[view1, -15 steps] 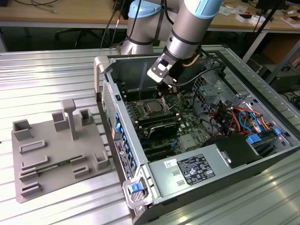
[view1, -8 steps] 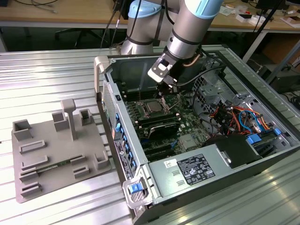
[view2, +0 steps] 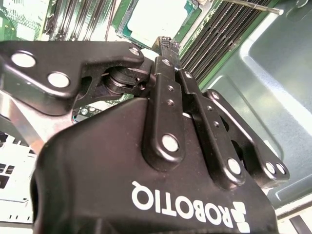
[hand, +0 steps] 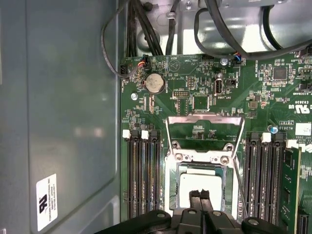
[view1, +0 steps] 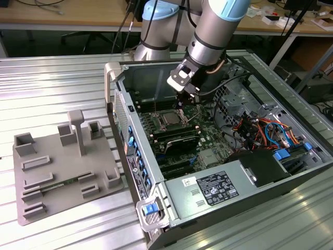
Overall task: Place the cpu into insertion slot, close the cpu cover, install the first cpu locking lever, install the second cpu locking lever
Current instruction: 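Close the cpu cover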
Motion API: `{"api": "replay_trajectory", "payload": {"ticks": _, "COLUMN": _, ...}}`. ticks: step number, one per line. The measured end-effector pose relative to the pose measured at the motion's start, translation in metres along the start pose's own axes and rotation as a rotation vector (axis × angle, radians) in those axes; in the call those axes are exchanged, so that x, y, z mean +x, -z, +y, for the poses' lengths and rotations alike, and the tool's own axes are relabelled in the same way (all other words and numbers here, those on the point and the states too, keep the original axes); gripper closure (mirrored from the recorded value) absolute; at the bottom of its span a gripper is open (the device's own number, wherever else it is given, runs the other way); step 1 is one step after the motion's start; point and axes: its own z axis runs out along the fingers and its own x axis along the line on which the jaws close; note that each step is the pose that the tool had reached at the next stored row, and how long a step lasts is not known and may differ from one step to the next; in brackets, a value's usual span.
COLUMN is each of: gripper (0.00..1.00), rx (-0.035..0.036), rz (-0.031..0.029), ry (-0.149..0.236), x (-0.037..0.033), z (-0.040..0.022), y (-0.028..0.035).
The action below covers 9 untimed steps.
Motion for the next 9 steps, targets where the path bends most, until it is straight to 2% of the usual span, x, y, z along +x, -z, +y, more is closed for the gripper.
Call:
{"api": "replay_trajectory", "payload": {"ticks": 4, "gripper": 0.89, "rx": 0.0001, "rz": 0.0003, "ry": 0.0, "x": -0.0001, "z": 0.0032, "y": 0.0009}}
{"api": "replay_trajectory", "payload": {"ticks": 9, "gripper": 0.89, "rx": 0.0005, "rz": 0.0041, "ry": 0.0, "x": -0.0003, "z": 0.009, "y": 0.0042}}
